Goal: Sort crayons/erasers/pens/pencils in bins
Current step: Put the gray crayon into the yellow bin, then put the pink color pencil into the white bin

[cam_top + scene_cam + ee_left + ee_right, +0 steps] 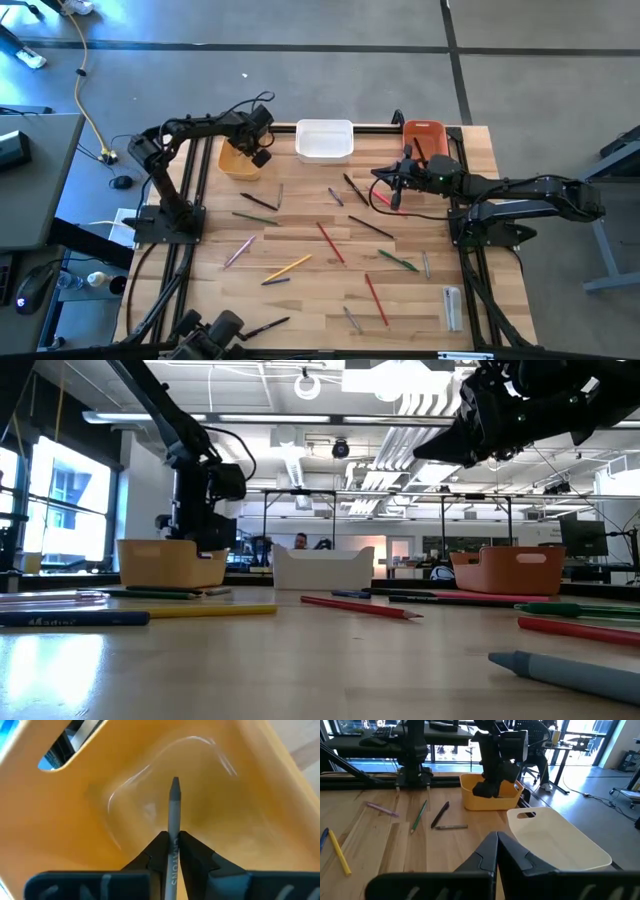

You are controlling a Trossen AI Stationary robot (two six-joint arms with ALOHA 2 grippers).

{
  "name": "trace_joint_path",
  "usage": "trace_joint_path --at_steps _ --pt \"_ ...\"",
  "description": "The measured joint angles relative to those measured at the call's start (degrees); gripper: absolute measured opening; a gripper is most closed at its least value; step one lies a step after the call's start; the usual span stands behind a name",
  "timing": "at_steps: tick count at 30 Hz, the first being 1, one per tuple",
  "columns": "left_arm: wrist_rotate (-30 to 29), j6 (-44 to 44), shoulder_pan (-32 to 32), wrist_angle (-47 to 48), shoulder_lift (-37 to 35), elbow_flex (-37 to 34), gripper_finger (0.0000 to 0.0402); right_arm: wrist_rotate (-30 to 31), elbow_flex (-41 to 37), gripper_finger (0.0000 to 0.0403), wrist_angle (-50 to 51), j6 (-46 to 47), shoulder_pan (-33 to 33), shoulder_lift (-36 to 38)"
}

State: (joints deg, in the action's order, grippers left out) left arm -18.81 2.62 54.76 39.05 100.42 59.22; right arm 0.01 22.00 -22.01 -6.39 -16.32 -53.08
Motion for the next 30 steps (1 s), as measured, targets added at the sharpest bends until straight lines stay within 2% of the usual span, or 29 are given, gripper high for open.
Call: trace_joint_path --at_steps 8,17,23,30 --pt "-0.1 2.5 0.0 1.0 -0.3 0.0 0.0075 0.0 0.0 0.0000 0.4 0.0 0.0 0.0" --pt "-5.9 3.6 -1.3 1.6 -3.0 0.0 0.0093 0.0 0.0 0.0000 0.7 0.0 0.0 0.0" --pt "-5.8 4.6 -2.4 1.5 -10.8 0.0 0.0076 0.0 0.0 0.0000 1.2 0.0 0.0 0.0" --pt "-5.9 4.2 -5.8 1.7 -24.2 -0.4 0.0039 0.0 0.0 0.0000 2.6 0.0 0.0 0.0"
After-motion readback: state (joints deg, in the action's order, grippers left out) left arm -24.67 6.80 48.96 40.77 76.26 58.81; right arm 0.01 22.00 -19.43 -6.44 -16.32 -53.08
